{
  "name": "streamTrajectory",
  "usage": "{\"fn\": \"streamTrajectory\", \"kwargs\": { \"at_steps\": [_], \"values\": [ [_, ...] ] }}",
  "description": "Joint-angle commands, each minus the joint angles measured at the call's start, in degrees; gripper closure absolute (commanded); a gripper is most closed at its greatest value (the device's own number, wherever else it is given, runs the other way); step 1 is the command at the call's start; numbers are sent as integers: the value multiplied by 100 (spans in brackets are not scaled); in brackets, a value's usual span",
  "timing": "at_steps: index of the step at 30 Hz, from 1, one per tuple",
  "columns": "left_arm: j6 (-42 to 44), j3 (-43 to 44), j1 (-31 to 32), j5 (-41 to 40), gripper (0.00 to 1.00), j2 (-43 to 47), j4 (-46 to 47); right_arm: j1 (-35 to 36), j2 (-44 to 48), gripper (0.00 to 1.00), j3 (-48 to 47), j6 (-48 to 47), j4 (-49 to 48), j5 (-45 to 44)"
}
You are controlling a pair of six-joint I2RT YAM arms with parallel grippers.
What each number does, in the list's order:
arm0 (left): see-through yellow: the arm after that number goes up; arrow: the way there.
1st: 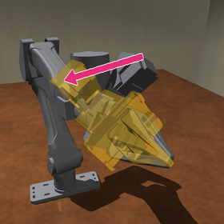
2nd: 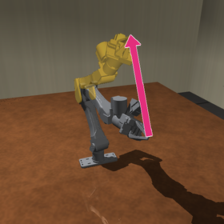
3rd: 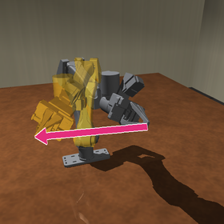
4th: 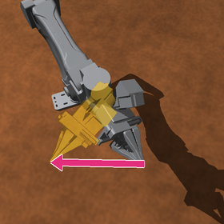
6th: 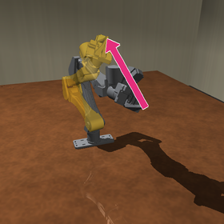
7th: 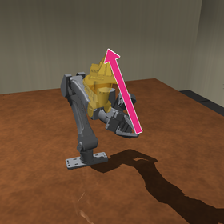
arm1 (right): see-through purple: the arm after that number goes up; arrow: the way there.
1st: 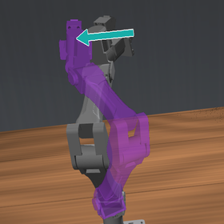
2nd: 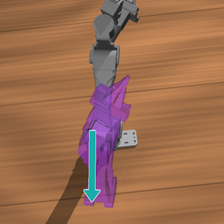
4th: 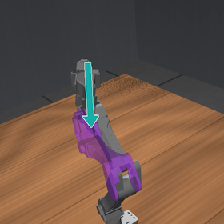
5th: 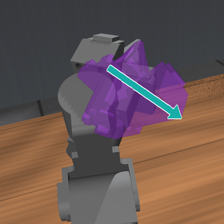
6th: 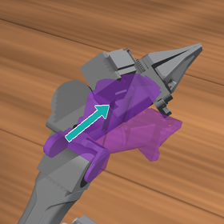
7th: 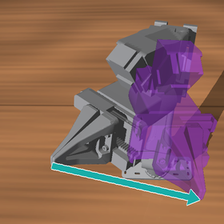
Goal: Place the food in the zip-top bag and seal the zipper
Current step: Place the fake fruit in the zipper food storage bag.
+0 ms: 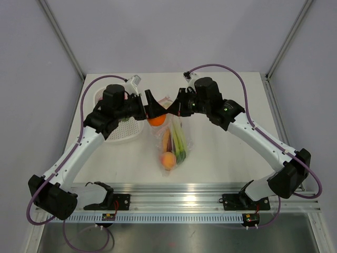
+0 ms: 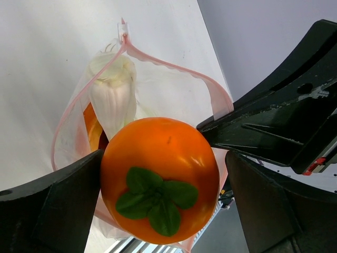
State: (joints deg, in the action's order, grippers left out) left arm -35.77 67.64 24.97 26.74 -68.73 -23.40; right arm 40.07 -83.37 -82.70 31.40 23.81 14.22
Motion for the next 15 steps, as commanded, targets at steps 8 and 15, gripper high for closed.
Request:
{"fn": "streamTrajectory", "kwargs": {
  "at_steps": [8, 15],
  "values": [
    [483, 645, 34, -661, 1, 70, -639, 18, 339, 100, -80, 51, -404, 46],
    [439, 856, 34, -434, 1, 175, -701, 27, 357, 100, -71, 59, -404, 55]
  ]
}}
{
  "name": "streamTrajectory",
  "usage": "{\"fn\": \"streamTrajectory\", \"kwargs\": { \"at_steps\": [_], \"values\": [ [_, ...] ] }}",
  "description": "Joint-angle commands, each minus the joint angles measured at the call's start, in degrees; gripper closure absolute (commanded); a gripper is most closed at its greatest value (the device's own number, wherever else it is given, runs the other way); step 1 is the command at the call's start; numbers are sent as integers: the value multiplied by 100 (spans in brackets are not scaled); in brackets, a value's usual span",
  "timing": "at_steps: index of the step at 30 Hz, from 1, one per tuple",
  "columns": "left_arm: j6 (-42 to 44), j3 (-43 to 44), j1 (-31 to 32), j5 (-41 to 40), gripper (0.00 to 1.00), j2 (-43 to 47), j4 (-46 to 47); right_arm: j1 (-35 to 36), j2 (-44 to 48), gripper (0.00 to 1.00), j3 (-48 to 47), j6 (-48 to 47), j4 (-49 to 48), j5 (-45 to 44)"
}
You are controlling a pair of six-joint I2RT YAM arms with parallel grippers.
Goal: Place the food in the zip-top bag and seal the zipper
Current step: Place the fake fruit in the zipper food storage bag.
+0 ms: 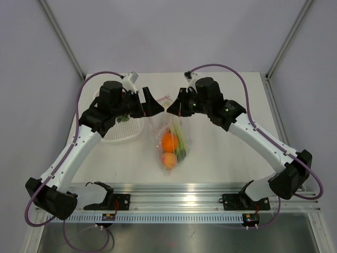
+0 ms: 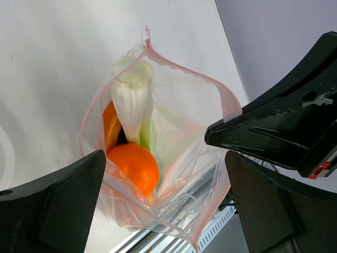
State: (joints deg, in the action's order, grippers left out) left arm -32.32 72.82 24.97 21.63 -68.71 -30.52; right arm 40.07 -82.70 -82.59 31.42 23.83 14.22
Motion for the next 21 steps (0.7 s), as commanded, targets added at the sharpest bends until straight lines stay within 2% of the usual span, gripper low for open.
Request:
{"fn": "streamTrajectory", "kwargs": {
  "at_steps": [1, 6, 12, 16, 21],
  "values": [
    [94, 495, 43, 183, 1, 243, -6, 27, 298, 100, -82, 49, -397, 46],
    [269, 892, 131, 36, 4, 595, -181, 27, 307, 100, -108, -4, -371, 55],
    [656, 761, 122, -1177, 7, 288, -1209, 18, 272, 100, -266, -398, -108, 213],
    [770, 365, 122, -1275, 8, 121, -1096, 27, 263, 100, -459, -786, 112, 555],
    [999, 619, 122, -995, 12, -476, -1080, 27, 105, 100, -785, -1260, 385, 1108]
  ]
}}
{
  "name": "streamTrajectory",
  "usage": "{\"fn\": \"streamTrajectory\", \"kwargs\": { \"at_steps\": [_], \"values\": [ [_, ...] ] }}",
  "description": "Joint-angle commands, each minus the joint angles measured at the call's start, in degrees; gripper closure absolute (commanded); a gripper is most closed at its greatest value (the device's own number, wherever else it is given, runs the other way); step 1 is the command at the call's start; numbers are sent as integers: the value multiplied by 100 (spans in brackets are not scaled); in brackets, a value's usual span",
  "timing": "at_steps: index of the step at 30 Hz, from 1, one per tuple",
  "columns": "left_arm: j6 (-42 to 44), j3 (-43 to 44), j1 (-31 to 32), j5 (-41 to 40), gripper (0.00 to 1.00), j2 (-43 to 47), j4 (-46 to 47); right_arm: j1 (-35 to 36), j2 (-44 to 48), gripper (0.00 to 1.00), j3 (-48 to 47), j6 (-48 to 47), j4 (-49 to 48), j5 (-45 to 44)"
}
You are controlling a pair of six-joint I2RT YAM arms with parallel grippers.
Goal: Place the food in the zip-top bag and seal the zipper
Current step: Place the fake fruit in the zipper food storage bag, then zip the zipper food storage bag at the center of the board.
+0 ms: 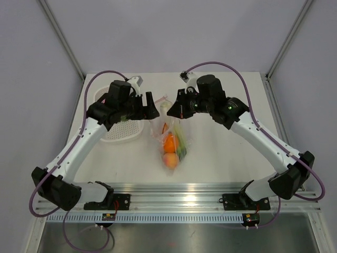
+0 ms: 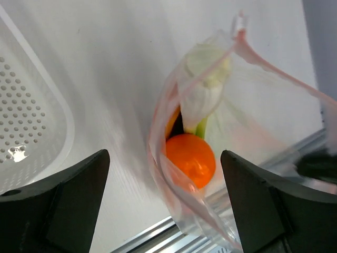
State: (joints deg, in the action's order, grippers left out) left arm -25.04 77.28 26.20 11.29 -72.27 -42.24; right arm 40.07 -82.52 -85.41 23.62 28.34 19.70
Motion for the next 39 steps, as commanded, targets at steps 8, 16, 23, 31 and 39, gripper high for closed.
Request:
{"fn": "streamTrajectory", "kwargs": {
  "at_steps": [8, 16, 23, 31, 39],
  "values": [
    [219, 639, 8, 505, 64, -587, 128, 18, -456, 96, -1328, -1174, 426, 526],
    [-975, 193, 8, 260, 100, -192, 786, 123, -898, 41, -2588, -1579, 1613, 324],
    [-2181, -828, 17, -161, 100, 345, 1667, 396, -389, 22, -1551, -1501, 1702, -634],
    [-2216, -714, 17, -417, 100, 372, 1420, 1010, 455, 17, -583, -1517, 1095, -1213],
    [-2445, -767, 35, -479, 100, 363, 1517, 1810, 413, 17, -223, -1738, 1025, -2831]
  ]
}}
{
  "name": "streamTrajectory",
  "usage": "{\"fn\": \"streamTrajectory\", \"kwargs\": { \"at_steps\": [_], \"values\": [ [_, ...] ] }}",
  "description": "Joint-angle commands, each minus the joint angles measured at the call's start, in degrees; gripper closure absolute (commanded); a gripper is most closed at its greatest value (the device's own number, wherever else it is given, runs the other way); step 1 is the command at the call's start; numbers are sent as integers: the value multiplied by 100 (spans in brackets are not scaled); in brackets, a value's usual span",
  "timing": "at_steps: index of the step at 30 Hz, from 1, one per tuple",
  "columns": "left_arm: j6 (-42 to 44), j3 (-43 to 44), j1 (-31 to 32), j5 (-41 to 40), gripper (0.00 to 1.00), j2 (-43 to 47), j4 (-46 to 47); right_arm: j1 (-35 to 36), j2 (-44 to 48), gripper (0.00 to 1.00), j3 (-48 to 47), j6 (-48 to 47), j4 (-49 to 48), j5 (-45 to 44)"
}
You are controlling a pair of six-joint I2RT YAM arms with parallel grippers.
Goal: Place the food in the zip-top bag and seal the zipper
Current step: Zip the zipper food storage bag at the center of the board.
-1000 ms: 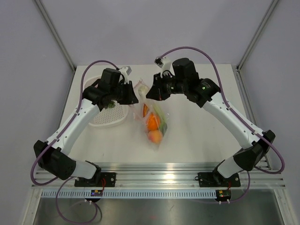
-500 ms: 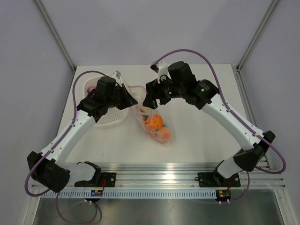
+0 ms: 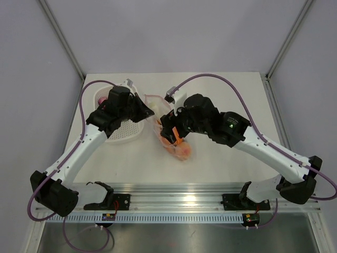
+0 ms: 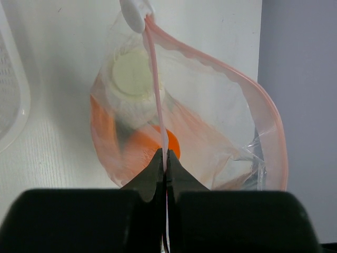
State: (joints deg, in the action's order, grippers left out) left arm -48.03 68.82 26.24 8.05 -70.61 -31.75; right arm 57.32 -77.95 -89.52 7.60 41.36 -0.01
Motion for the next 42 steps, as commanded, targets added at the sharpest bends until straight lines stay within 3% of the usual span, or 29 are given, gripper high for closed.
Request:
{"fn": "streamTrajectory", "kwargs": {
  "at_steps": [1, 7, 15, 16, 17, 18, 19, 22, 24, 30, 34, 37, 42],
  "values": [
    [-154, 97, 48, -164, 100, 197, 468, 104, -88, 17, 224, -136, -304, -982],
    [-216, 35, 109, -225, 100, 311, 512, 122, -291, 24, 584, 5, -945, -1783],
    [-93, -114, 399, -568, 99, 644, 696, 104, -186, 57, 1197, -188, -2340, -1607],
    [-23, -175, 417, -551, 96, 714, 783, 104, -116, 72, 1313, -249, -2500, -1625],
    [108, -315, 417, -524, 88, 872, 967, 95, 68, 80, 1436, -450, -2824, -1607],
    [179, -351, 417, -507, 65, 934, 1038, 78, 183, 86, 1733, -539, -3018, -1599],
    [345, -377, 417, -507, 51, 996, 1074, 43, 428, 99, 1910, -636, -3220, -1503],
    [723, -238, 408, -594, 24, 1163, 926, -185, 859, 100, 2491, -857, -3846, -1273],
    [961, -27, 408, -778, 17, 1242, 793, -491, 992, 100, 2597, -795, -3838, -958],
    [2428, 431, 259, -1183, 14, 1435, 485, -1143, 1563, 100, 2948, -619, -4013, 579],
    [3936, -181, 74, -877, 11, 1926, 1141, -1460, 1792, 100, 3028, -724, -4040, 1275],
    [4493, -1060, 4, -464, 11, 2523, 1845, -1531, 1714, 100, 2896, -918, -3821, 1433],
    [4382, -1545, -767, 2109, 9, 2815, 2198, -1610, 1652, 100, 2852, -918, -3767, 1662]
  ]
}}
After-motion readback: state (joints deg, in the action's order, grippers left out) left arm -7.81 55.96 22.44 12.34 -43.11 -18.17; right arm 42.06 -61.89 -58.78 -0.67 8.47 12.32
